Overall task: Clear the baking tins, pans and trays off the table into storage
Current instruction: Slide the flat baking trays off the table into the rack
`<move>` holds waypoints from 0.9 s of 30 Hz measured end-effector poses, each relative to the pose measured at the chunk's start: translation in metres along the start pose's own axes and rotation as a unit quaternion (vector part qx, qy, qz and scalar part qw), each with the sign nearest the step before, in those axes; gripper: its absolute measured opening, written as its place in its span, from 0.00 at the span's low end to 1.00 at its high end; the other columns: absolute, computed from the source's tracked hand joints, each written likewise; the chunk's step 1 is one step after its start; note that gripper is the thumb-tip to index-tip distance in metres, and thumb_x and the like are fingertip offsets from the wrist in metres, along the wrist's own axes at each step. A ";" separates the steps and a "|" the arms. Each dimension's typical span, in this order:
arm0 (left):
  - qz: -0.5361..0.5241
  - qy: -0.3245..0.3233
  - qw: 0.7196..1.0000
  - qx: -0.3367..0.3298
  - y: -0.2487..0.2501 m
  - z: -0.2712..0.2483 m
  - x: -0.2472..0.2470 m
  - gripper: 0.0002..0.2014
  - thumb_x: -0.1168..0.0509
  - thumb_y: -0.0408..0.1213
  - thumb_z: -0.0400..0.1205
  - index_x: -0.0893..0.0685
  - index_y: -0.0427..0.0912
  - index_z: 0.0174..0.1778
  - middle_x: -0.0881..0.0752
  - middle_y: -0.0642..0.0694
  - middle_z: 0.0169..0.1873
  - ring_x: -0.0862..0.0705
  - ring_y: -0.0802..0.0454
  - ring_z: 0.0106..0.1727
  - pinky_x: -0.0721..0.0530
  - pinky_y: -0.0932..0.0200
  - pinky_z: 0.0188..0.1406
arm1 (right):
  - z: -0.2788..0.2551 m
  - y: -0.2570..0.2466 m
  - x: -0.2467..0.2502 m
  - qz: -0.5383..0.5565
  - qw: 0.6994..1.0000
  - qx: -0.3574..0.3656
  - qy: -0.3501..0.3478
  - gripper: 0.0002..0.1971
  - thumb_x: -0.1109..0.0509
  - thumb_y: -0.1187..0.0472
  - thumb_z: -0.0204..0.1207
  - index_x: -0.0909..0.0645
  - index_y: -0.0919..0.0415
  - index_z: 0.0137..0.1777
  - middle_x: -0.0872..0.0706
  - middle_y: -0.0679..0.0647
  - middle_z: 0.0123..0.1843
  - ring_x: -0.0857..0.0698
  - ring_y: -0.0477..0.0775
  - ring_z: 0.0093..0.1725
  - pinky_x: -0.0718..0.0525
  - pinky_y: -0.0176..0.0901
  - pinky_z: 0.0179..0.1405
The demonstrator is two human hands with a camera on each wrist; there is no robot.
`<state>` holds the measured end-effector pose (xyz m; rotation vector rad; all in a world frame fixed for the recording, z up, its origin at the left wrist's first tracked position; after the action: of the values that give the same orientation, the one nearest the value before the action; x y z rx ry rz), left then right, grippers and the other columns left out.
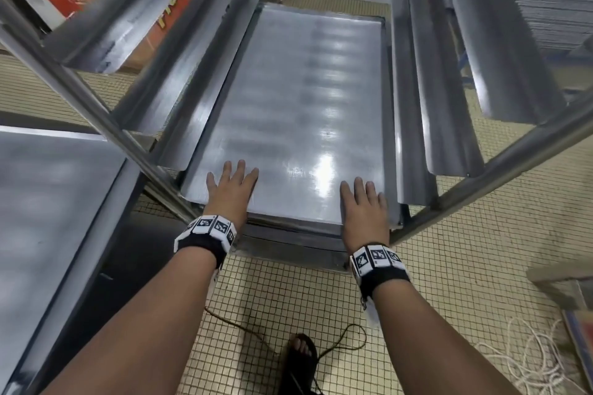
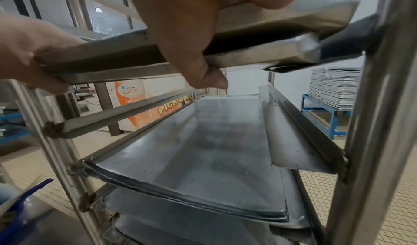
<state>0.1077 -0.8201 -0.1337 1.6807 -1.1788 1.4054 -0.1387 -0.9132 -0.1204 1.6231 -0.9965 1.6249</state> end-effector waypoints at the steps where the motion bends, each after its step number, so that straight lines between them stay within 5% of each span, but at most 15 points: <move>1: -0.002 0.001 1.000 0.001 -0.001 0.004 0.000 0.54 0.25 0.20 0.69 0.48 0.50 0.86 0.51 0.41 0.87 0.53 0.34 0.87 0.46 0.25 0.81 | 0.004 0.000 0.001 0.002 1.000 0.001 0.000 0.43 0.29 0.72 0.73 0.45 0.54 0.85 0.45 0.61 0.87 0.47 0.66 0.86 0.47 0.63 0.85; 15: -0.008 -0.008 1.000 0.007 -0.005 0.020 0.012 0.49 0.28 0.27 0.78 0.52 0.53 0.87 0.53 0.42 0.88 0.51 0.36 0.87 0.44 0.35 0.84 | 0.026 -0.004 0.000 -0.009 1.000 -0.012 -0.012 0.42 0.36 0.75 0.75 0.50 0.55 0.86 0.50 0.61 0.88 0.52 0.66 0.87 0.48 0.64 0.84; 22: 0.000 -0.027 1.000 0.003 0.004 -0.040 0.006 0.47 0.31 0.44 0.81 0.56 0.46 0.88 0.55 0.38 0.88 0.53 0.36 0.88 0.51 0.41 0.87 | -0.008 -0.017 0.004 -0.023 0.996 -0.040 -0.077 0.44 0.31 0.61 0.77 0.55 0.54 0.87 0.54 0.64 0.88 0.53 0.66 0.87 0.50 0.60 0.85; 25: -0.038 -0.031 0.999 -0.009 0.001 -0.077 0.010 0.44 0.31 0.42 0.81 0.51 0.46 0.88 0.53 0.38 0.87 0.51 0.37 0.87 0.42 0.43 0.86 | -0.034 -0.029 0.012 -0.023 0.995 -0.042 -0.086 0.43 0.29 0.58 0.77 0.51 0.54 0.86 0.49 0.65 0.87 0.50 0.66 0.86 0.50 0.60 0.85; 27: -0.090 -0.057 0.994 0.005 -0.007 -0.104 0.015 0.37 0.33 0.41 0.81 0.40 0.45 0.86 0.42 0.38 0.86 0.39 0.38 0.85 0.33 0.44 0.82 | -0.051 -0.040 0.021 -0.013 0.994 -0.044 -0.101 0.42 0.29 0.55 0.77 0.48 0.54 0.85 0.47 0.65 0.86 0.49 0.66 0.86 0.49 0.59 0.85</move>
<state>0.0729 -0.7279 -0.0958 1.8455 -1.0529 1.2213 -0.1317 -0.8508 -0.0940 1.7592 -1.1273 1.4000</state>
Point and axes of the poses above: each hand's wrist, its own z-axis towards the middle knuckle, its own x-axis out of the back of the hand, y = z × x, the point moved 6 cm from there along z, towards the middle knuckle
